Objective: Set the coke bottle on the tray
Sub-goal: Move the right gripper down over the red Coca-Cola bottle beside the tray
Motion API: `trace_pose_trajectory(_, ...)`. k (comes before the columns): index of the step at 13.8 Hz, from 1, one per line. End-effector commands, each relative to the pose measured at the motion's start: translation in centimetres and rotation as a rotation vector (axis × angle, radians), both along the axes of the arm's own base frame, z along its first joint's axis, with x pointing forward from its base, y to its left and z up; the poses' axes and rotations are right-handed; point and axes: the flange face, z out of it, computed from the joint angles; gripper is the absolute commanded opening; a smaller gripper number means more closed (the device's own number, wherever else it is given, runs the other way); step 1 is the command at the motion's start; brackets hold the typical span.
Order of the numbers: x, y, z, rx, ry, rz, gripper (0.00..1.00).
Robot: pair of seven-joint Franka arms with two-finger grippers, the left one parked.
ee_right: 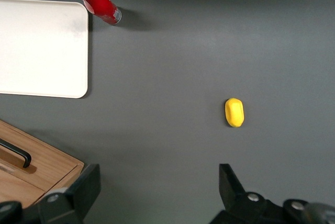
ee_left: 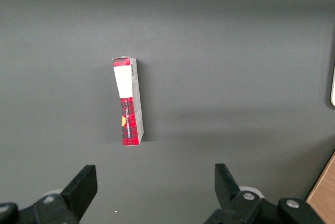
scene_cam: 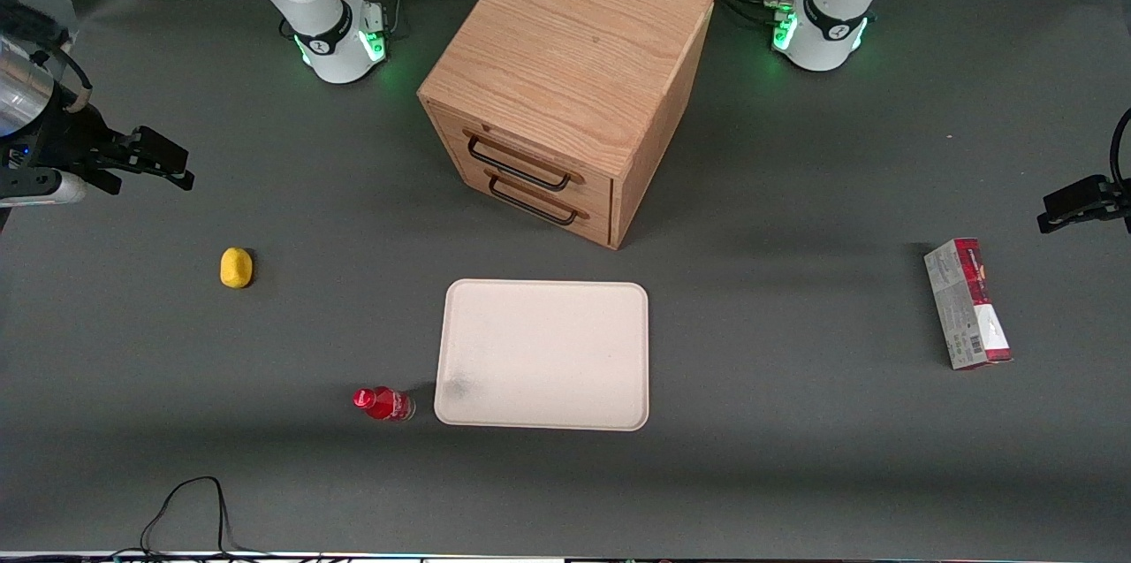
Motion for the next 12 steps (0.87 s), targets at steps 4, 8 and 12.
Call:
trace_pose_trajectory(4,-0.1,0.1,0.3,0.02,-0.013,0.0,1.0)
trace_pose_trajectory(8,1.6,1.4,-0.4,0.008,-0.013,-0.002,1.0)
trace_pose_trajectory(12,8.9,4.9,-0.4,0.001,-0.067,0.02,1.0)
